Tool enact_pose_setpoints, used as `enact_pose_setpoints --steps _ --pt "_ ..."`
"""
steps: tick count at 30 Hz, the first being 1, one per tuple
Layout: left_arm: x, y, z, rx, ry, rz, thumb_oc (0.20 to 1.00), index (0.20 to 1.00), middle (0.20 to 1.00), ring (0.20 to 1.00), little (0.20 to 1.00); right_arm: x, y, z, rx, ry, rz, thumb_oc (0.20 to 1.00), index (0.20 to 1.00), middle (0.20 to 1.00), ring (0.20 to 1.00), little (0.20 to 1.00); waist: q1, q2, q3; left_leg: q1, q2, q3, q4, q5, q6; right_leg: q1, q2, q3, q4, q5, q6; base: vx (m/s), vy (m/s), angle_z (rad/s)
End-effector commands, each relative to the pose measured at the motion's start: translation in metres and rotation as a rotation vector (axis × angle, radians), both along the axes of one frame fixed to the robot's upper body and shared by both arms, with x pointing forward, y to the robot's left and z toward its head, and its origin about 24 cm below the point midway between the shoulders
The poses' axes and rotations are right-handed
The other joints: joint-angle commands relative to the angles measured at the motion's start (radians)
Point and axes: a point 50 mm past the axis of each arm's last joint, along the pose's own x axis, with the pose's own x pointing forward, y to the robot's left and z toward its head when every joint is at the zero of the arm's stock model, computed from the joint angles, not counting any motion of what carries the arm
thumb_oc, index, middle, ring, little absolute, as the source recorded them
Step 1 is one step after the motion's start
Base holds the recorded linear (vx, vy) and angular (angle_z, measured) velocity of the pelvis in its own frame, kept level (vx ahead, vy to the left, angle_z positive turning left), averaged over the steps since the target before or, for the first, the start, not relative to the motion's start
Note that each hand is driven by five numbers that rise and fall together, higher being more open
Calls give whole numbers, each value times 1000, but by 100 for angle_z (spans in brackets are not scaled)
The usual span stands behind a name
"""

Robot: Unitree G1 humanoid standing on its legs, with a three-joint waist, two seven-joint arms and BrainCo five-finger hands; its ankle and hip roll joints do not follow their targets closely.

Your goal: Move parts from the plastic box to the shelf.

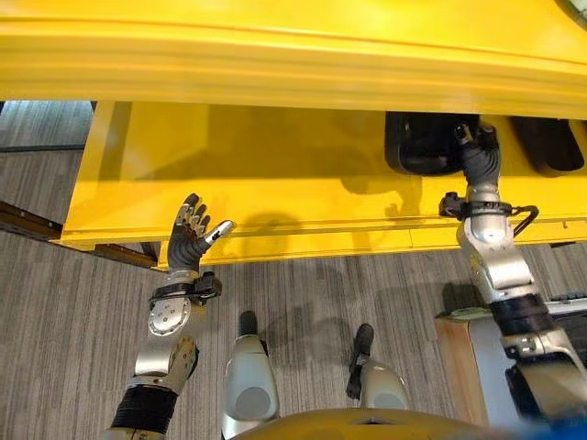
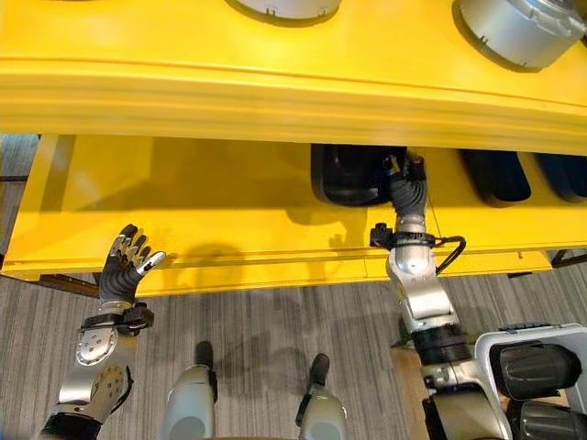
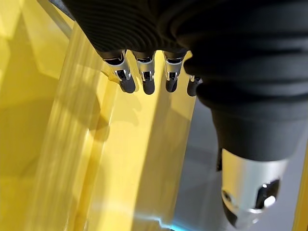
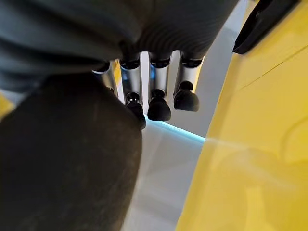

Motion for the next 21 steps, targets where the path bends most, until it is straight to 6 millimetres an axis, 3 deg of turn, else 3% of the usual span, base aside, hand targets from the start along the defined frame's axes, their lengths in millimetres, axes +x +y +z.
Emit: enact_pose_setpoints --steps 1,6,9,21 --pt "-4 -3 23 10 -108 -33 1000 1000 1000 1000 1000 3 -9 66 28 -216 -21 200 200 200 200 200 16 19 14 33 40 -30 -136 83 2 70 -55 -15 88 -7 46 -44 -16 -4" --pt "-3 -7 26 10 -114 -72 1000 1000 1000 1000 1000 19 -20 98 -14 -208 -64 200 200 200 200 200 26 29 51 11 51 -45 -117 85 0 43 -53 -10 127 -35 35 -51 -10 1" --pt "0 -9 31 22 -130 -105 1000 1000 1000 1000 1000 26 -31 124 -25 -216 -116 200 200 200 200 200 30 50 86 -23 57 -57 -79 82 -6 5 -54 -6 185 -78 23 -93 -7 0" --pt "10 -30 46 21 -183 -228 1000 1000 1000 1000 1000 38 -65 165 25 -150 -231 200 200 200 200 200 28 99 167 -193 76 -108 128 26 -24 -188 -59 23 467 -190 -5 -102 -6 1"
